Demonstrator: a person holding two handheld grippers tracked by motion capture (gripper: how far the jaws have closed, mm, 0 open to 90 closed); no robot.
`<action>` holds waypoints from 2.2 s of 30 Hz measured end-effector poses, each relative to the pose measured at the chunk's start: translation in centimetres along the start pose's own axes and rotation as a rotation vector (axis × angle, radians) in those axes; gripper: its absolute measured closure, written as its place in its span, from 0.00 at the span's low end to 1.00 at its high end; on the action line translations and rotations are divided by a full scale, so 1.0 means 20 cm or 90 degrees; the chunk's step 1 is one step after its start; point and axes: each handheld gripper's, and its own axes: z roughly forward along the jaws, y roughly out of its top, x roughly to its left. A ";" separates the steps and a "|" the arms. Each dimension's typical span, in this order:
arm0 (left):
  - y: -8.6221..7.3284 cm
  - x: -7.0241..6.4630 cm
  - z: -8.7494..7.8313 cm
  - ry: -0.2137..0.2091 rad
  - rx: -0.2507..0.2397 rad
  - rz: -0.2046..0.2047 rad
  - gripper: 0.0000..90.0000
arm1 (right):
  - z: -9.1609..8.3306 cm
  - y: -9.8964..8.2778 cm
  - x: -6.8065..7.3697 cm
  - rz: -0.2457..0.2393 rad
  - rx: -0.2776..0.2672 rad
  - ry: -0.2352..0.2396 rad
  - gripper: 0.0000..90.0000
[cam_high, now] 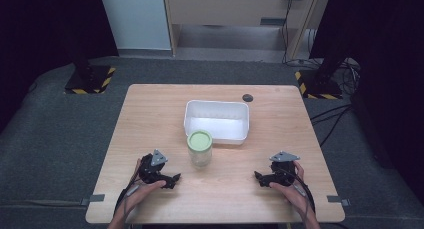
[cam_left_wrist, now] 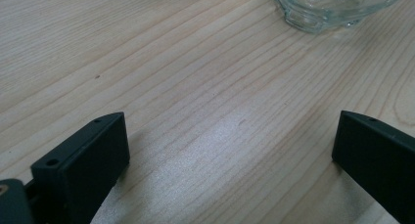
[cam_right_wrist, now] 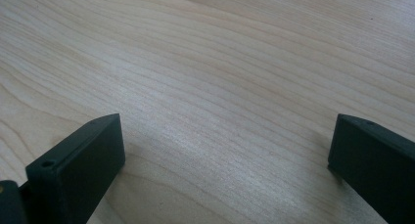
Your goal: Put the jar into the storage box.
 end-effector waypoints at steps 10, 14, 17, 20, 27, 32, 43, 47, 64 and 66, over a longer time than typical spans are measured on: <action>0.00 0.00 0.00 0.001 0.000 0.000 0.00 | 0.00 0.00 0.00 0.000 0.000 0.000 0.00; 0.00 0.00 0.00 0.001 0.000 0.000 0.00 | 0.00 0.00 0.00 0.000 0.000 0.000 0.00; 0.00 0.00 0.00 0.002 0.000 0.002 0.00 | 0.00 0.00 0.00 0.000 0.000 0.000 0.00; 0.00 0.00 0.00 0.004 -0.001 0.005 0.00 | 0.00 0.00 0.00 0.000 0.000 0.000 0.00; 0.00 -0.01 -0.01 -0.004 -0.028 0.000 0.02 | 0.00 0.00 0.00 0.000 0.000 0.000 0.00; 0.02 -0.02 -0.04 -0.001 -0.058 0.006 0.02 | 0.00 0.00 0.00 0.000 0.000 0.000 0.00; 0.07 -0.08 -0.06 -0.020 -0.107 0.025 0.01 | 0.00 0.00 0.00 0.000 0.000 0.000 0.00; 0.10 -0.10 -0.08 -0.030 -0.141 0.024 0.01 | 0.00 0.00 0.00 0.000 0.000 0.000 0.00; 0.21 -0.16 -0.07 -0.049 -0.181 0.041 0.01 | 0.00 0.00 0.00 0.000 0.000 0.000 0.00; 0.23 -0.17 -0.07 -0.052 -0.187 0.043 0.01 | 0.00 0.00 0.00 0.000 0.000 0.000 0.00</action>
